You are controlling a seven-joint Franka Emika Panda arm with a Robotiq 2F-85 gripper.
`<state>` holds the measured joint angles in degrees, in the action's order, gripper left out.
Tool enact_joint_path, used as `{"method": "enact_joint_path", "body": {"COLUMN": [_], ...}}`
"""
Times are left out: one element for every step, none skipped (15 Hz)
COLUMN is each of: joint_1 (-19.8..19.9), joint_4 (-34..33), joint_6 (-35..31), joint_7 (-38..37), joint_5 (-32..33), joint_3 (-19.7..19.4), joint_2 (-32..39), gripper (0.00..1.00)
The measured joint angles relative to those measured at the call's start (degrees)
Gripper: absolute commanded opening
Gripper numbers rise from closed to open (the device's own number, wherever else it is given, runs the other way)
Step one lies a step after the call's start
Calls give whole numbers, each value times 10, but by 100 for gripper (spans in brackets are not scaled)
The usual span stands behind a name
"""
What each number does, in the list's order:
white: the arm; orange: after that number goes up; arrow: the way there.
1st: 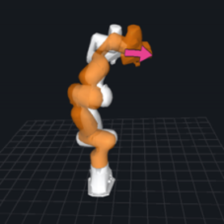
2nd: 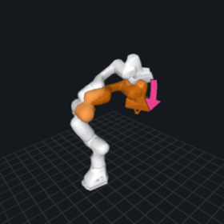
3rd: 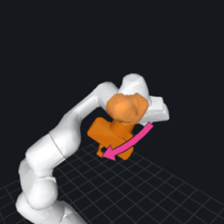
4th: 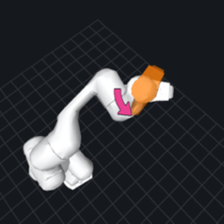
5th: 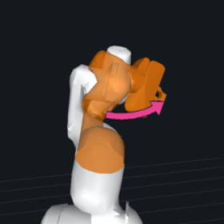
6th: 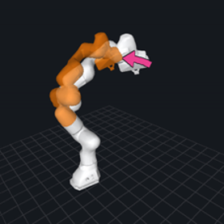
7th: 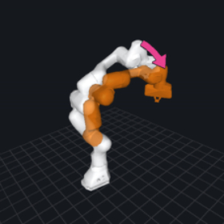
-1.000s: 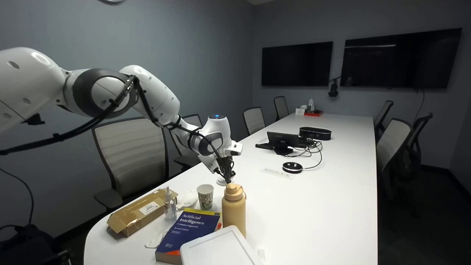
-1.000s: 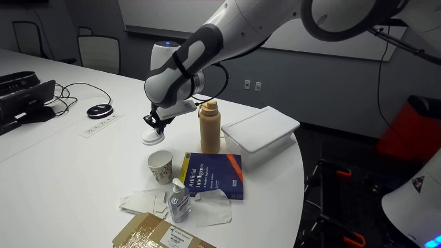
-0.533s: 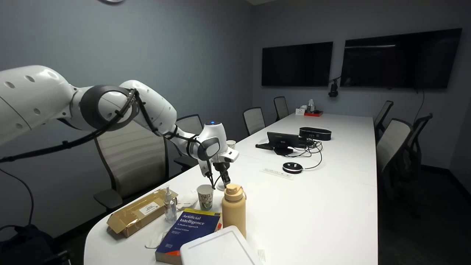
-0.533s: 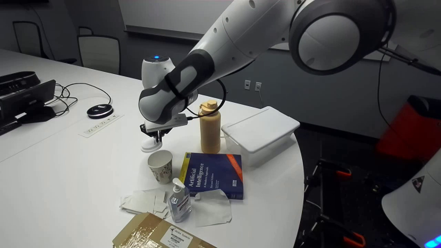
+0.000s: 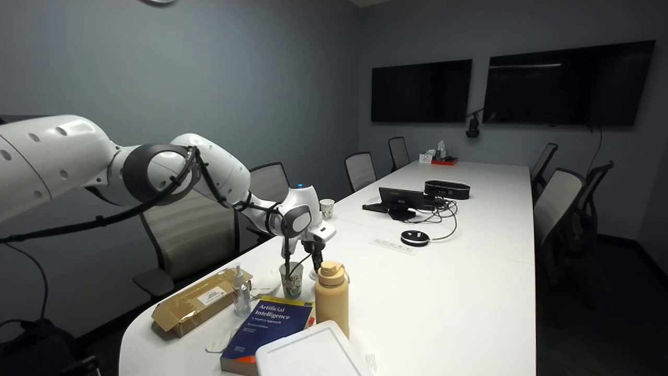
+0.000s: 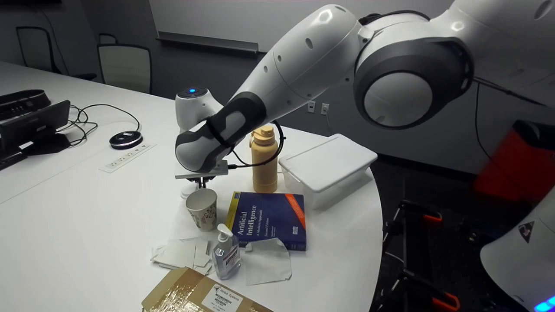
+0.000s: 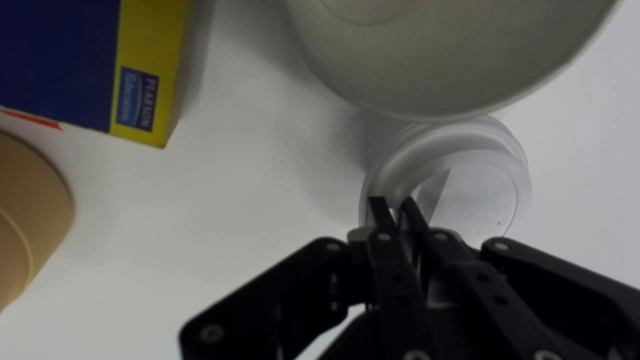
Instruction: Remove the lid from the coffee cup
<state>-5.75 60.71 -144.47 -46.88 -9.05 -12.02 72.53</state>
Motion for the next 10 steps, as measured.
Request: {"method": "enact_joint_path", "body": {"joint_1": [2, 3, 5, 7, 9, 11, 13, 15, 16, 17], "joint_4": [-7, -12, -18, -23, -28, -33, -37, -41, -45, -48], "joint_6": [0, 0, 0, 0, 0, 0, 0, 1, 1, 1], "joint_7": [-12, -24, -34, -42, -49, -54, -55, -56, -57, -58], "joint_5": [0, 0, 0, 1, 1, 1, 1, 1, 1, 1], "joint_3": [-1, -3, -4, -5, -5, -5, -5, -5, -5, -5], "joint_2": [8, 15, 22, 28, 34, 40, 45, 49, 53, 55], "gripper": [2, 2, 2, 2, 19, 35, 41, 50, 56, 62]}}
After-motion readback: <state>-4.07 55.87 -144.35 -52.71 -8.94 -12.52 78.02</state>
